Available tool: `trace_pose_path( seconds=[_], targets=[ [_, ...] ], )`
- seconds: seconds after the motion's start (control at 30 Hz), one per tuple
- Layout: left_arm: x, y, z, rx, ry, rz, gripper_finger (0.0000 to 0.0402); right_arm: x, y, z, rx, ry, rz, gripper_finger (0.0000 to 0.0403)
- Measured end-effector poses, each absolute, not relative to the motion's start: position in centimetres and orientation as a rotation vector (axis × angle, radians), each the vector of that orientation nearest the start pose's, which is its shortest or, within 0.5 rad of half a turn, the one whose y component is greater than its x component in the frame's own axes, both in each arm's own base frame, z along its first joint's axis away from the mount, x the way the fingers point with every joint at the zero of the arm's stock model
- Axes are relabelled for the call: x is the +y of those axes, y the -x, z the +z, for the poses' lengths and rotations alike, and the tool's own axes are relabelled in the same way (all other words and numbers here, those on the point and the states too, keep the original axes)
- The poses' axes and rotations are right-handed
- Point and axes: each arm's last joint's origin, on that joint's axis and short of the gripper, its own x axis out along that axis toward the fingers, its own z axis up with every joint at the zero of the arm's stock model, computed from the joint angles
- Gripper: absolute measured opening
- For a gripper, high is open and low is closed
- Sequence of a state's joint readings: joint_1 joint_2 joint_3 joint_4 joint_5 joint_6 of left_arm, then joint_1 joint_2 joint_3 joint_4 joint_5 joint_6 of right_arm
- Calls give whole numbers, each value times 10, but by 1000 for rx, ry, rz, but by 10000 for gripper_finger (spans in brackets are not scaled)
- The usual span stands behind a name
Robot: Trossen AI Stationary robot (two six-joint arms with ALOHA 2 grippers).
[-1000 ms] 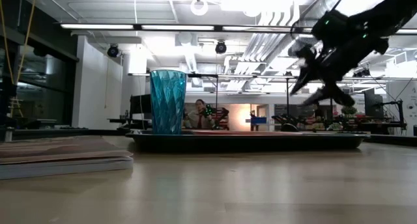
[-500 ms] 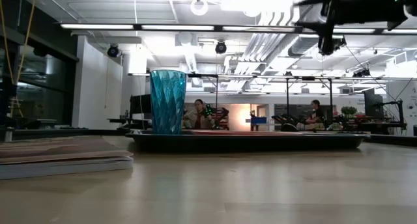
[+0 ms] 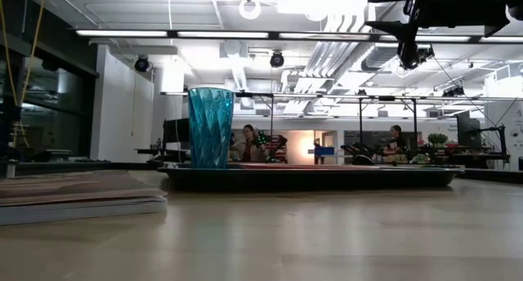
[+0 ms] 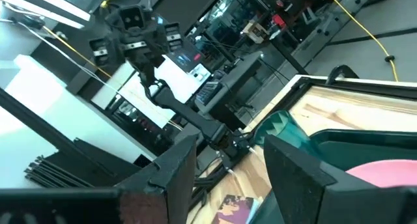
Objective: Pick and place plate/cup/fork/spoon on tray
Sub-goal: Put the black spoon to the right of the pink plate on the black tray
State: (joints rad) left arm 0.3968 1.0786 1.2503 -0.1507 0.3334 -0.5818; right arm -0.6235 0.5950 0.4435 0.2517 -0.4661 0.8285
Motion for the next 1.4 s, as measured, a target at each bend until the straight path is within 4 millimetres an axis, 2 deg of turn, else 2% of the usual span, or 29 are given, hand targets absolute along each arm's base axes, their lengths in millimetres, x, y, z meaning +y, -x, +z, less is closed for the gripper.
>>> trace_pose_path(
  seconds=[0.33,0.53,0.73,0.97,1.2,1.4],
  targets=[
    [76,-208,439,-20,559,11,216,-78,-130,280,-133,-787,-130,173],
    [75,-208,434,35,512,-25,216,-79,-128,294,-301,-771,-164,173],
    [76,-203,421,200,574,-142,216,-80,-123,308,-483,-763,-181,173],
    [72,-189,399,449,692,-341,216,-78,-127,303,-454,-819,-202,173],
    [64,-179,379,655,765,-286,216,-74,-131,297,-403,-917,-219,173],
    [45,-180,376,733,736,-227,216,-73,-133,294,-404,-952,-262,173]
  ],
)
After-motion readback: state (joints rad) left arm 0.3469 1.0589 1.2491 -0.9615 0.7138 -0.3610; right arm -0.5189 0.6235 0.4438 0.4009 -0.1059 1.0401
